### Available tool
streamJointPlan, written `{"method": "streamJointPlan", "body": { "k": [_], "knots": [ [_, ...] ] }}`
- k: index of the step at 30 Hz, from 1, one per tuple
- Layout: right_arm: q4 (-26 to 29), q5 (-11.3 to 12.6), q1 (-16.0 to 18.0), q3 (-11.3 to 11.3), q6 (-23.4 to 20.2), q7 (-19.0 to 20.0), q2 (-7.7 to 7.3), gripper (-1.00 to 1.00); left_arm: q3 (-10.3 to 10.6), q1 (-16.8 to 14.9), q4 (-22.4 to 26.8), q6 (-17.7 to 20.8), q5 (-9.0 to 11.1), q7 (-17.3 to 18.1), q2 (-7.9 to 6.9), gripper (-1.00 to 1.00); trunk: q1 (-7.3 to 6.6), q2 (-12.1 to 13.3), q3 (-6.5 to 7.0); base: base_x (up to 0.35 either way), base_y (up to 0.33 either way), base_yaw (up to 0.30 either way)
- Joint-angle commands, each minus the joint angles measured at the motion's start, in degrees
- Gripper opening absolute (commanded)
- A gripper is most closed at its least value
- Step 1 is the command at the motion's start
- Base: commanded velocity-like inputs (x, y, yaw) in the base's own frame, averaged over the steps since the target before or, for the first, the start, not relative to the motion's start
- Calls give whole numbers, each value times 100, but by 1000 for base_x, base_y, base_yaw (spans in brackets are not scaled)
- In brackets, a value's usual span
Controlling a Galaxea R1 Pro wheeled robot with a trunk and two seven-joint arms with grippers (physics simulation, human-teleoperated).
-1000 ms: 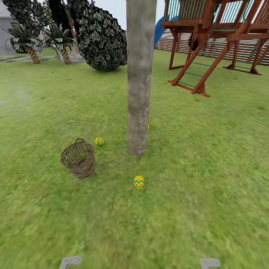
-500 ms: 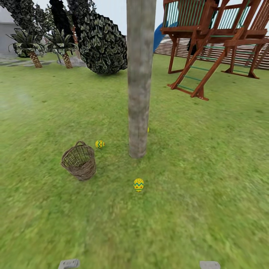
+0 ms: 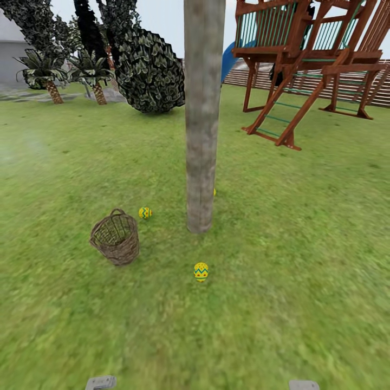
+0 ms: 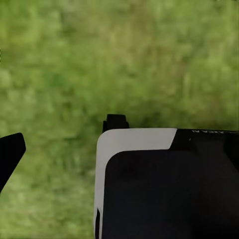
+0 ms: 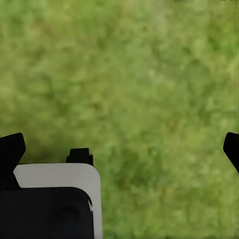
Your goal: Take the three Easter eggs out of the wicker basket on the lawn in the garden, then place them on the lawn next to a single tree (choose any tree) so that all three eggs are next to the same tree and none are left in the basket.
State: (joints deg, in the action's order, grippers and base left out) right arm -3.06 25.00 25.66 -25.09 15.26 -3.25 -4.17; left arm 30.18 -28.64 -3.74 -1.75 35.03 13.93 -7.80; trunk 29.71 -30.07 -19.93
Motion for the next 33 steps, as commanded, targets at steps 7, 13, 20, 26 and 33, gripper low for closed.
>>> {"method": "streamJointPlan", "body": {
  "k": [7, 13, 20, 26, 33],
  "knots": [
    [-19, 40, 1, -49, 29, 0, 11, 100, 46, -8, -22, -18, 59, 32, 2, 100, -152, 275, 184, 0, 0, 0],
    [-19, 32, 1, -50, 28, 0, 13, 100, 48, -9, -22, -18, 57, 31, 49, 100, -284, 515, 347, 0, 0, 0],
    [-19, 31, 0, -49, 29, -3, 15, 100, 48, -10, -30, -15, 62, 31, 72, 100, -393, 715, 501, 0, 0, -26],
    [-19, 31, 0, -56, 27, -5, 21, 100, 41, -10, -30, -10, 66, 31, 77, 100, -393, 715, 557, 0, 0, -42],
    [-19, 31, 0, -56, 21, -9, 21, 100, 45, -10, -31, -7, 66, 31, 77, 100, -393, 715, 622, 0, 0, -2]
  ]
}}
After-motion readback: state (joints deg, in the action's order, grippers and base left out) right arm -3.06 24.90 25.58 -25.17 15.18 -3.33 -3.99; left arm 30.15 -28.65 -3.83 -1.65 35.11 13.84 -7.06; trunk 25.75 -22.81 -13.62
